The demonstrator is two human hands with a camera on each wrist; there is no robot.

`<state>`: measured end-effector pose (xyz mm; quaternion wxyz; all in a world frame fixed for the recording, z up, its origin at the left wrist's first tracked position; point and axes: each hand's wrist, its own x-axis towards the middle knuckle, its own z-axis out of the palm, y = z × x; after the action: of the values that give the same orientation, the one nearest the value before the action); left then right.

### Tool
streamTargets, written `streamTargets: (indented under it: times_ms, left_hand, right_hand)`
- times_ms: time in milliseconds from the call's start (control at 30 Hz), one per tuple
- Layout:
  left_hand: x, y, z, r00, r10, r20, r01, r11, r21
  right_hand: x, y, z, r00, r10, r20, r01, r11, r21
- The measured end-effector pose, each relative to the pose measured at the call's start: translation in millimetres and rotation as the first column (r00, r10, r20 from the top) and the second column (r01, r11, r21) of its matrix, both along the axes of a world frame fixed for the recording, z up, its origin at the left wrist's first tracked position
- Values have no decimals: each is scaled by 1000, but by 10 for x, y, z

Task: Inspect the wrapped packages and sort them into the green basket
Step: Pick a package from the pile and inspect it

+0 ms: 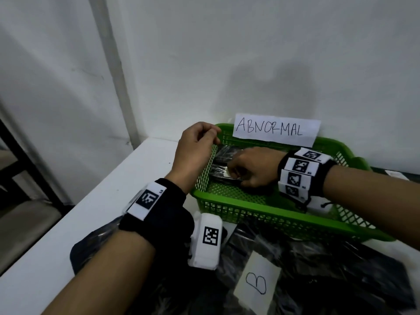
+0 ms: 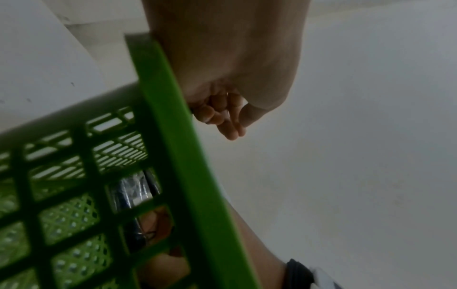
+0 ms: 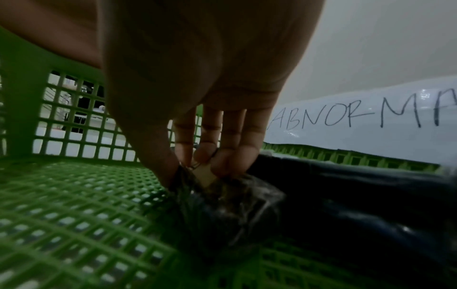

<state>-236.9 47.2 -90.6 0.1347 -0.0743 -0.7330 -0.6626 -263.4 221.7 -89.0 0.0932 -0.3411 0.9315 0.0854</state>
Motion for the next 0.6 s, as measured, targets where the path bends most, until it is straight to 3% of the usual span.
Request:
streamTargets:
  times_ms: [133,267,433,600]
  left_hand:
    - [62,-94,118,996,-69,56,65,995,72]
    - [232,-360,281,993,-95,73,90,993,75]
    - [702,-818,311,989,-50,140,64,993,-98]
    - [1144,-1314,113,984,42,175,17,946,-325]
  right_hand:
    - [42,56,260,999,-41,-31,40,999,-17]
    - [245,9,739,994,-49,-99,35,990,-139]
    - [834,-566,1026,1000,3,-22,-8,973,-231]
    - [1206,-1369,775,994,105,18,-100,980,-175]
